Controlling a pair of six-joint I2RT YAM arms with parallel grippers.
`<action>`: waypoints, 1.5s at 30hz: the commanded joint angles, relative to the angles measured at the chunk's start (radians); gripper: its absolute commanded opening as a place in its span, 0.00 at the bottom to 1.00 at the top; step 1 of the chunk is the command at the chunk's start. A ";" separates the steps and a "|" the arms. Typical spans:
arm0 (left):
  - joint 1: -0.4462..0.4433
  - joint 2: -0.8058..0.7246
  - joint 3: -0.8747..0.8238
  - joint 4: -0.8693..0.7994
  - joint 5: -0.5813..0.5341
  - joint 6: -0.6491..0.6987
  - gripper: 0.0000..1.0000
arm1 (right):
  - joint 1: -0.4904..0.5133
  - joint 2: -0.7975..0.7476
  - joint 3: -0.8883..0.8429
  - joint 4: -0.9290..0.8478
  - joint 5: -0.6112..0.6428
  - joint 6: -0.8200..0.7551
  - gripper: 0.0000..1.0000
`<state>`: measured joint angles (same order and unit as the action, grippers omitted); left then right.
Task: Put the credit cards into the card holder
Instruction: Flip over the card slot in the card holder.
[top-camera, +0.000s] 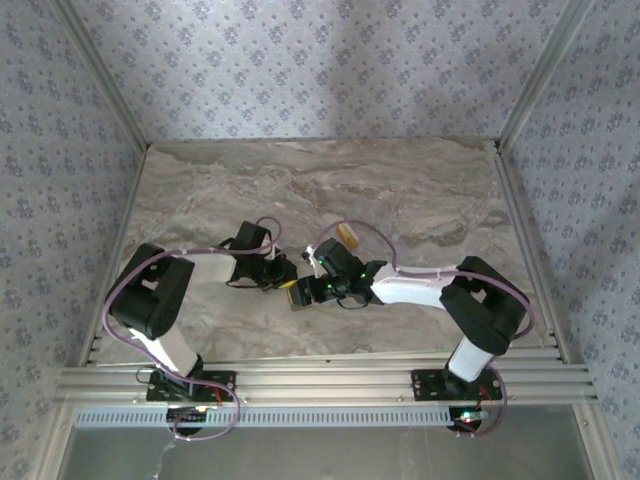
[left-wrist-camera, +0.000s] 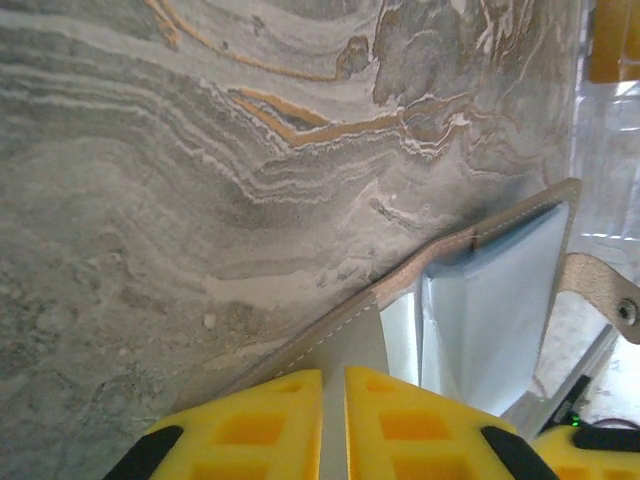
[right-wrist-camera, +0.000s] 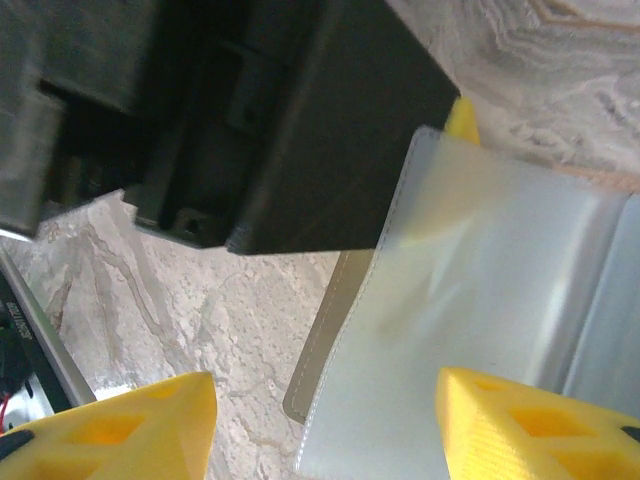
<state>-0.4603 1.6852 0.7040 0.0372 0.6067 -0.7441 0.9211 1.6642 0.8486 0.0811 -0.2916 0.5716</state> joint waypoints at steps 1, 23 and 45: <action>0.038 -0.004 -0.065 0.026 -0.050 -0.036 0.16 | -0.011 0.035 -0.008 0.027 -0.043 -0.019 0.62; 0.076 -0.357 -0.021 -0.290 -0.266 0.007 0.35 | 0.004 0.097 0.013 0.062 -0.055 0.032 0.64; -0.061 -0.103 0.041 -0.250 -0.299 0.047 0.28 | -0.055 -0.068 0.061 -0.184 0.081 -0.095 0.72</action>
<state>-0.5179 1.5761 0.7620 -0.2073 0.3275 -0.7334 0.8871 1.5909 0.8642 0.0055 -0.2745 0.5323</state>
